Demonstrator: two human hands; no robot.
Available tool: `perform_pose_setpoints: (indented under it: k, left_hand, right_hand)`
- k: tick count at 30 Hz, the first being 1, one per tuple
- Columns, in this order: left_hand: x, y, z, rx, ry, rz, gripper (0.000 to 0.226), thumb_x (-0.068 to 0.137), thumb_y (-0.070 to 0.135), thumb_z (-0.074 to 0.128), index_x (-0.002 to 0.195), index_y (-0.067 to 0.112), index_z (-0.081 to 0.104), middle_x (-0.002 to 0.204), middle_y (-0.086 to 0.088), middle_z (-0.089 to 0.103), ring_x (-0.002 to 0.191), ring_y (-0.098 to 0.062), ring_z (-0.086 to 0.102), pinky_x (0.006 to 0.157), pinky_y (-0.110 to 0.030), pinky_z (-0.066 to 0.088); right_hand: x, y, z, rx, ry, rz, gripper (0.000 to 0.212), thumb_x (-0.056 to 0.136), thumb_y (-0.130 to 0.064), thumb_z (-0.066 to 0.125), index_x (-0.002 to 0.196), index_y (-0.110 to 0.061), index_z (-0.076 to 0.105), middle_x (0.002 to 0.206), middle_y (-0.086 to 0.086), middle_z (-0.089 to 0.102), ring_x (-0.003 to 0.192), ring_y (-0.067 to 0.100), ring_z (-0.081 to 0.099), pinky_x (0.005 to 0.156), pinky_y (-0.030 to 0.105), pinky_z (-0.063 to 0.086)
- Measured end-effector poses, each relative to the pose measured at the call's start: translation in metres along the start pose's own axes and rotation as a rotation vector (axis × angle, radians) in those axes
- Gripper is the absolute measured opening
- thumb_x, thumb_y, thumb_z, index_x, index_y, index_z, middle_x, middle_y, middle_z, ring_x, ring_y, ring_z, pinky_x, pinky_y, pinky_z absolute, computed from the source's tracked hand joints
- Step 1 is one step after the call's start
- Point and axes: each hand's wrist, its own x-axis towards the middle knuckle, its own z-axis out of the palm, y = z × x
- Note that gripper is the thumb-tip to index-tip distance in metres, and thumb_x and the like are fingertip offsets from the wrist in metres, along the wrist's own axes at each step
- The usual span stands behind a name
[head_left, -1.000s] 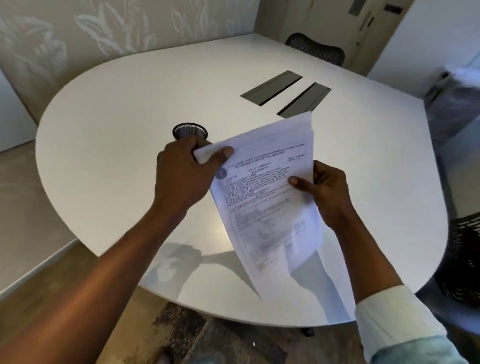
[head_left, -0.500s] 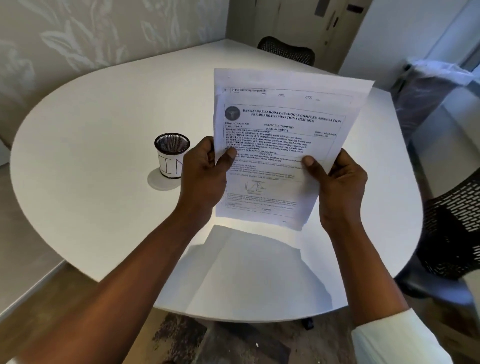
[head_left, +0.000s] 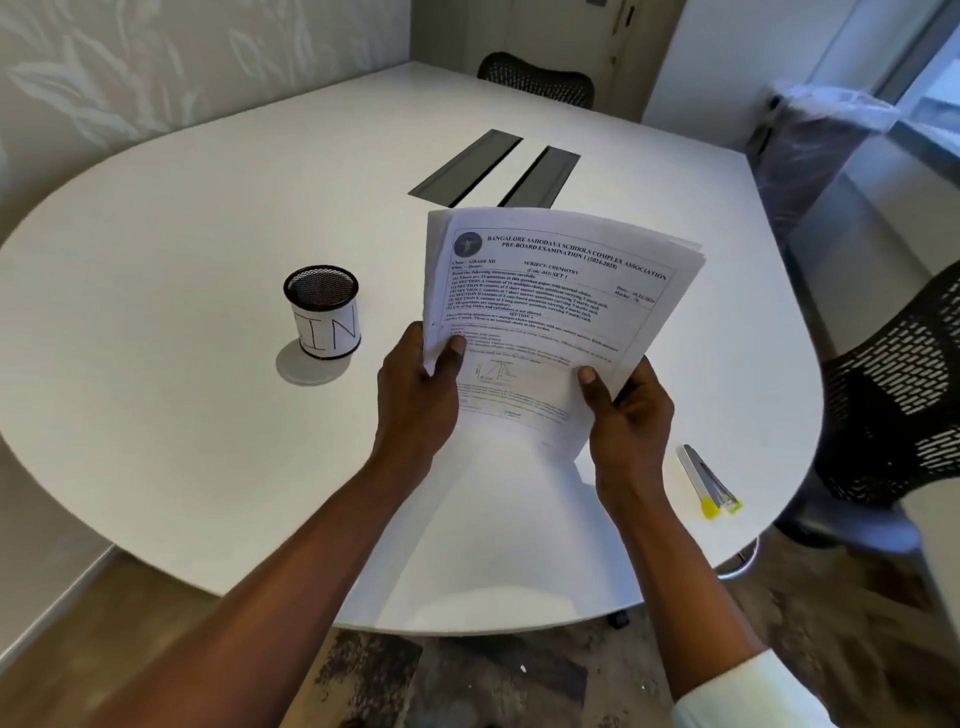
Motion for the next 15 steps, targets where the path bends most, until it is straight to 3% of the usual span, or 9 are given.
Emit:
perform_pose_setpoints:
  k: [4,8,11,15]
  left_hand:
    - [0.001,0.006,-0.003,-0.017,0.009,-0.017,0.015,0.098,0.041,0.06,0.111,0.038,0.068,0.109,0.018,0.079,0.094,0.0,0.074,0.068,-0.02,0.063]
    - [-0.006,0.002,-0.003,-0.003,0.005,-0.035,0.026,0.097,0.041,0.062,0.12,0.032,0.069,0.115,0.014,0.079,0.098,-0.006,0.075,0.073,-0.027,0.062]
    - [-0.012,-0.002,-0.003,0.039,0.0,-0.016,0.028,0.103,0.033,0.062,0.13,0.027,0.068,0.118,0.011,0.078,0.104,-0.012,0.075,0.086,-0.04,0.066]
    - [-0.012,-0.001,-0.004,0.062,0.003,-0.023,0.032,0.103,0.033,0.061,0.132,0.022,0.069,0.116,0.01,0.077,0.101,-0.014,0.075,0.085,-0.045,0.066]
  right_hand:
    - [0.001,-0.006,0.001,0.003,0.014,-0.027,0.029,0.101,-0.005,0.068,0.124,-0.023,0.071,0.122,-0.009,0.08,0.108,0.013,0.076,0.089,0.026,0.061]
    - [-0.009,0.003,0.002,-0.007,0.025,-0.002,0.028,0.103,-0.003,0.069,0.127,-0.016,0.067,0.125,-0.004,0.078,0.113,0.014,0.075,0.09,0.023,0.06]
    - [-0.021,0.011,0.005,-0.04,0.019,0.03,0.032,0.104,-0.003,0.067,0.121,-0.031,0.067,0.12,-0.018,0.078,0.111,0.003,0.074,0.089,0.017,0.059]
    - [-0.027,0.009,0.008,-0.063,0.019,0.044,0.036,0.106,-0.005,0.064,0.12,-0.038,0.066,0.121,-0.02,0.077,0.112,0.0,0.073,0.087,0.015,0.058]
